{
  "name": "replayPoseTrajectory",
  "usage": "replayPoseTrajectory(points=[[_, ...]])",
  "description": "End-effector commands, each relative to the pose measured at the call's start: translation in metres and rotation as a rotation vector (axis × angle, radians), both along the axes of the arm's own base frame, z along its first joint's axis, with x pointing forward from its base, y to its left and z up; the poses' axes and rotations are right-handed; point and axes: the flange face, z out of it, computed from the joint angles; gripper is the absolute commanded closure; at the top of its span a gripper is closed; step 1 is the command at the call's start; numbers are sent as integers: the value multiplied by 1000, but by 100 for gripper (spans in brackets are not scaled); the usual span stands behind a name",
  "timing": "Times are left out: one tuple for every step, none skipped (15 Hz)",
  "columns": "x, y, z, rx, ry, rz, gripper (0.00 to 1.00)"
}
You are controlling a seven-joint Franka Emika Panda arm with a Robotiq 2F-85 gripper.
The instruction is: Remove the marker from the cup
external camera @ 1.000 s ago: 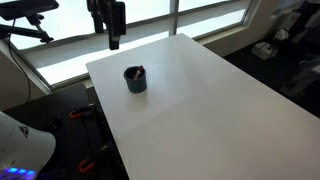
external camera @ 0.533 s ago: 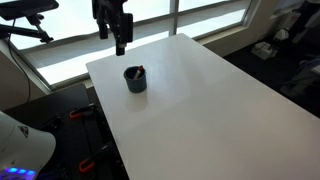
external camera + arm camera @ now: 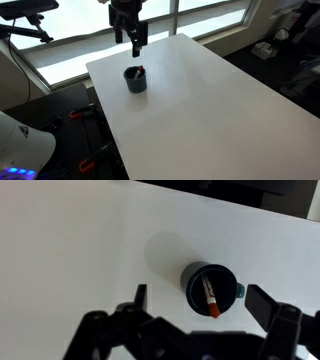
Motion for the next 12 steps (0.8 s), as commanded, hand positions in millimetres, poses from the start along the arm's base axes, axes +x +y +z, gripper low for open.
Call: replayPoseTrajectory(points=[[14, 25, -2, 3, 49, 7, 0], [16, 31, 0, 12, 48, 18, 0], [18, 39, 2, 25, 62, 35, 0], [21, 46, 3, 37, 77, 49, 0], [23, 52, 3, 50, 94, 63, 0], [25, 56, 4, 55, 112, 68, 0], [27, 60, 2, 53, 134, 66, 0], [27, 62, 2, 48, 142, 66, 0], [28, 63, 3, 38, 145, 78, 0], [22, 58, 1, 40, 116, 72, 0], [24, 59, 0, 39, 123, 74, 0], [25, 59, -1, 39, 127, 75, 0]])
